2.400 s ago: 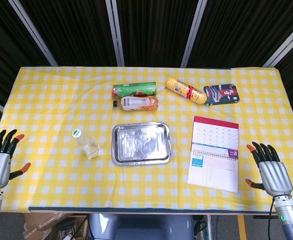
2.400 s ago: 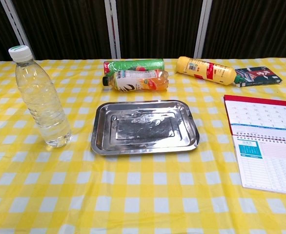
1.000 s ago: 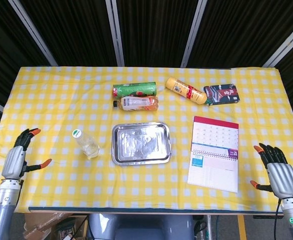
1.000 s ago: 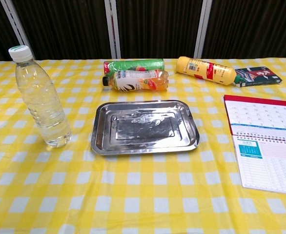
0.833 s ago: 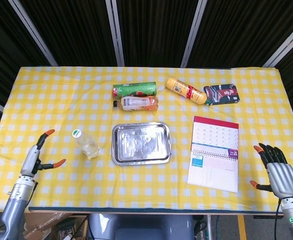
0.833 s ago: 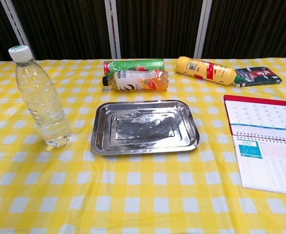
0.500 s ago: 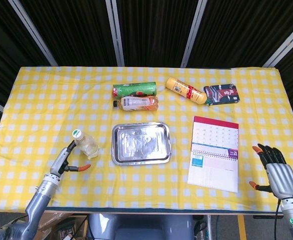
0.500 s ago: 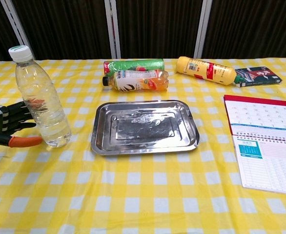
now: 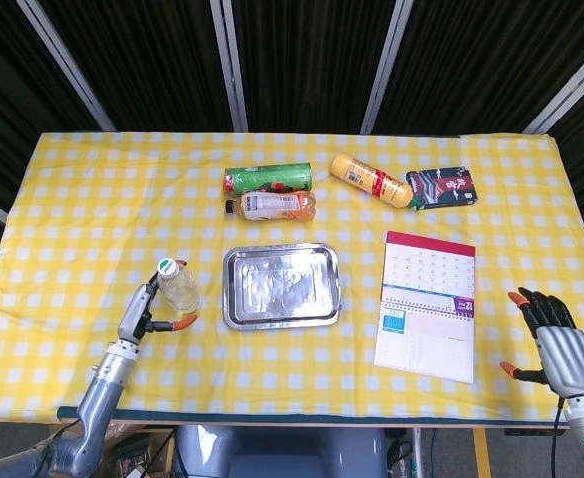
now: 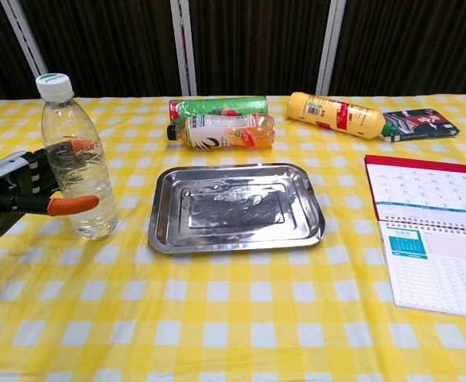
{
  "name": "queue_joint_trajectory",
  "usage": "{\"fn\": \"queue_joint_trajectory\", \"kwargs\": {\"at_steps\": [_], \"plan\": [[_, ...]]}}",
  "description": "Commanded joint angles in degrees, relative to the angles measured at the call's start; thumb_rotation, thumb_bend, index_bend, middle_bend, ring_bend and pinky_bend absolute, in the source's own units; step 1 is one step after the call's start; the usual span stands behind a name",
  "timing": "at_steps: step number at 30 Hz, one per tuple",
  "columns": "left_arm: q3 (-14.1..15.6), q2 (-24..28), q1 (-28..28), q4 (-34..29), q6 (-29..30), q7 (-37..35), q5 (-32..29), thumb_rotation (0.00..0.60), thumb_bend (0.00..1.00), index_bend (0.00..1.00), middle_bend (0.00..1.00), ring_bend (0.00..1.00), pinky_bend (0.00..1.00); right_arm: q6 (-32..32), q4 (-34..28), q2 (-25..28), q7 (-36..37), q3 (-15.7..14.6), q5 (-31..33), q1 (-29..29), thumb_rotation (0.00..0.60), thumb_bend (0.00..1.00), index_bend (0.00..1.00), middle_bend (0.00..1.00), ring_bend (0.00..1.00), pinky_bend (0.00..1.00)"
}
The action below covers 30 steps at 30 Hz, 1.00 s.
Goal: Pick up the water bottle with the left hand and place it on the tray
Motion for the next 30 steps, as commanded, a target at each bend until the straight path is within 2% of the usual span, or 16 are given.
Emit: {"fn": "queue_joint_trajectory", "kwargs": {"at_steps": [1, 5, 7, 12, 17, 24, 30], "plan": [[-1.1, -2.6, -0.2, 2.2, 1.1, 1.0, -1.2, 0.600, 0.32, 0.30, 0.30, 0.00, 0.00, 0.1, 0.1, 0.1, 0.4, 0.0, -0.1, -0.1, 0.600, 0.16, 0.10, 0.07, 0.00, 0.00], [-2.5, -5.5, -0.8, 4.6, 1.6, 3.3, -3.0, 0.600, 0.40, 0.48, 0.48, 0.02, 0.00, 0.1, 0.0, 0.4, 1.1, -0.1, -0.1, -0.2, 0.600, 0.16, 0.12, 0.07, 0.00, 0.00], [-3.1, -6.6, -0.9, 5.2, 2.3, 4.7, -3.5, 0.600, 0.44, 0.59, 0.59, 0.09, 0.02, 0.2, 0.0, 0.6, 1.5, -0.1, -0.2, -0.2, 0.600, 0.16, 0.12, 0.07, 0.00, 0.00], [-5.0, -8.0, -0.5, 4.3, 4.7, 7.7, -5.3, 0.600, 0.49, 0.73, 0.73, 0.18, 0.07, 0.4, 0.2, 0.8, 2.1, -0.1, -0.3, -0.4, 0.600, 0.16, 0.12, 0.07, 0.00, 0.00], [-6.3, -5.5, 0.3, -0.2, 6.2, 9.3, -6.0, 0.600, 0.51, 0.75, 0.75, 0.19, 0.08, 0.5, 0.3, 0.9, 2.4, -0.1, -0.4, -0.4, 0.600, 0.16, 0.12, 0.07, 0.00, 0.00], [-7.0, 1.7, 1.9, -11.1, 7.1, 10.7, -5.7, 0.600, 0.50, 0.74, 0.74, 0.19, 0.08, 0.0, 0.1, 0.8, 1.9, -0.2, -0.4, -0.3, 0.600, 0.16, 0.13, 0.07, 0.00, 0.00], [-8.3, 7.4, 1.4, -20.8, 3.0, 13.6, -9.5, 0.600, 0.49, 0.74, 0.75, 0.19, 0.08, -0.4, 0.0, 0.9, 2.1, -0.3, -0.2, -0.2, 0.600, 0.16, 0.13, 0.07, 0.00, 0.00]]}}
